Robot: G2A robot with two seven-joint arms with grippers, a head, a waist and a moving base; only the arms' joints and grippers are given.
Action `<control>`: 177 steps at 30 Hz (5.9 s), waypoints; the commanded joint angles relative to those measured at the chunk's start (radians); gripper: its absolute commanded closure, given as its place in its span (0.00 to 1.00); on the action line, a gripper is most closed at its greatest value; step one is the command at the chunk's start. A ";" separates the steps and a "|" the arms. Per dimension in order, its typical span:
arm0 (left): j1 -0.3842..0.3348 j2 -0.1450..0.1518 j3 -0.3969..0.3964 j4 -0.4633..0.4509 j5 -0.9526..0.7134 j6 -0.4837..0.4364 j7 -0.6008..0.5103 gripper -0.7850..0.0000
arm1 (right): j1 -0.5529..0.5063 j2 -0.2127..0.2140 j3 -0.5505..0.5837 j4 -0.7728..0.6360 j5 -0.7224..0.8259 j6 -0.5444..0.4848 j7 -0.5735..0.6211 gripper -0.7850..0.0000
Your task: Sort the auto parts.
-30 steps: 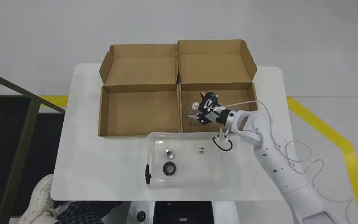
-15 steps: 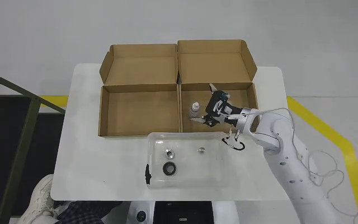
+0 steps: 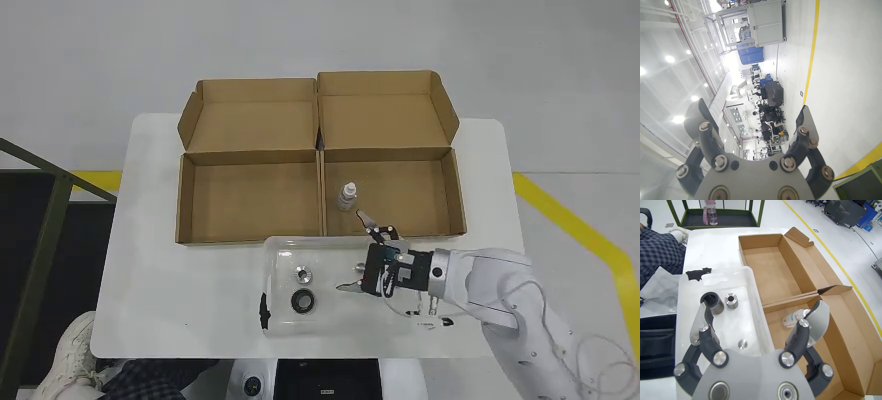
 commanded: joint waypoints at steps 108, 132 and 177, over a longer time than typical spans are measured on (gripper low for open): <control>0.000 0.000 0.000 0.000 0.000 0.000 0.000 0.00 | 0.002 0.163 -0.177 -0.073 -0.171 -0.115 0.258 0.35; 0.000 0.000 0.000 0.000 0.000 0.000 0.000 0.00 | 0.197 0.336 -0.383 -0.014 -0.065 -0.115 0.344 0.38; 0.000 0.000 0.000 0.000 0.000 0.000 0.000 0.00 | 0.366 0.345 -0.562 0.064 -0.229 -0.061 0.209 0.30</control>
